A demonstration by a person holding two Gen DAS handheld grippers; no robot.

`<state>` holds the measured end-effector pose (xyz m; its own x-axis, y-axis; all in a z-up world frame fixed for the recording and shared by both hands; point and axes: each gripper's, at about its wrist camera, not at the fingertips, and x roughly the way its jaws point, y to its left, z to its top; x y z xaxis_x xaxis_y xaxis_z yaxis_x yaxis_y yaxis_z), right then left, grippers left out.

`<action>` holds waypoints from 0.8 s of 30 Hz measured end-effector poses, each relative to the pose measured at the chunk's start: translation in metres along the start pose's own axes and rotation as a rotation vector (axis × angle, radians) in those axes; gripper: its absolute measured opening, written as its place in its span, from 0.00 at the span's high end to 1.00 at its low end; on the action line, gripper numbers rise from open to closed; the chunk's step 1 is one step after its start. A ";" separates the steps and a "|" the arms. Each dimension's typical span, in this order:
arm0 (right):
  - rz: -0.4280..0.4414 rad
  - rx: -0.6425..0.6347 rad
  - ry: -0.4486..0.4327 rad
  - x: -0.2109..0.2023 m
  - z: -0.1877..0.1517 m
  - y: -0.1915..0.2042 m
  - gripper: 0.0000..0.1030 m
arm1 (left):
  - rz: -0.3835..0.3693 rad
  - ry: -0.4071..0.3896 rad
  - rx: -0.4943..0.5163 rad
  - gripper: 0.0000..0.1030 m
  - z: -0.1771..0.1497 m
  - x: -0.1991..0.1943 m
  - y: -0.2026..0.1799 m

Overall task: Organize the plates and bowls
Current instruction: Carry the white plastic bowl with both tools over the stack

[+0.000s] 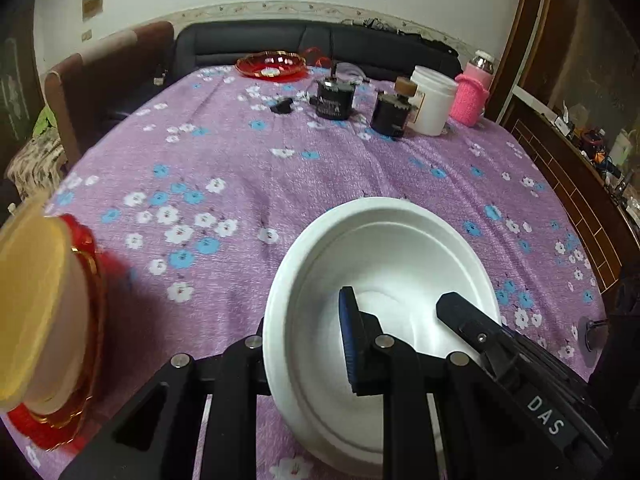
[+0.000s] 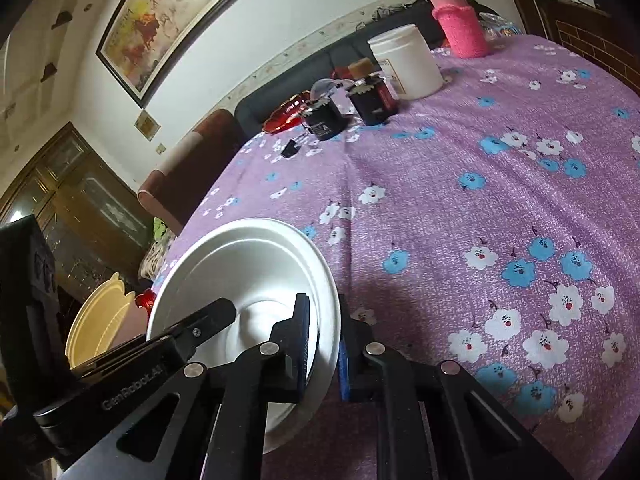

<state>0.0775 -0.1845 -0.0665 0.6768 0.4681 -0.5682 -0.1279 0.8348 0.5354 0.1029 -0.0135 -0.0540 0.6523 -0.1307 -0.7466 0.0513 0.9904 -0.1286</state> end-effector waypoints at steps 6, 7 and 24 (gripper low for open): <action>0.059 -0.008 -0.035 -0.026 -0.010 0.031 0.87 | 0.003 -0.081 -0.010 0.81 0.000 -0.047 0.014; 0.068 -0.009 -0.037 -0.030 -0.011 0.037 0.87 | 0.008 -0.100 -0.017 0.81 0.001 -0.057 0.019; 0.107 -0.240 0.015 -0.004 -0.019 0.174 0.86 | 0.058 -0.160 -0.217 0.77 0.004 -0.109 0.129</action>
<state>0.0390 -0.0356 0.0173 0.6396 0.5604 -0.5262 -0.3681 0.8242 0.4304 0.0411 0.1291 0.0131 0.7615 -0.0480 -0.6463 -0.1418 0.9608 -0.2383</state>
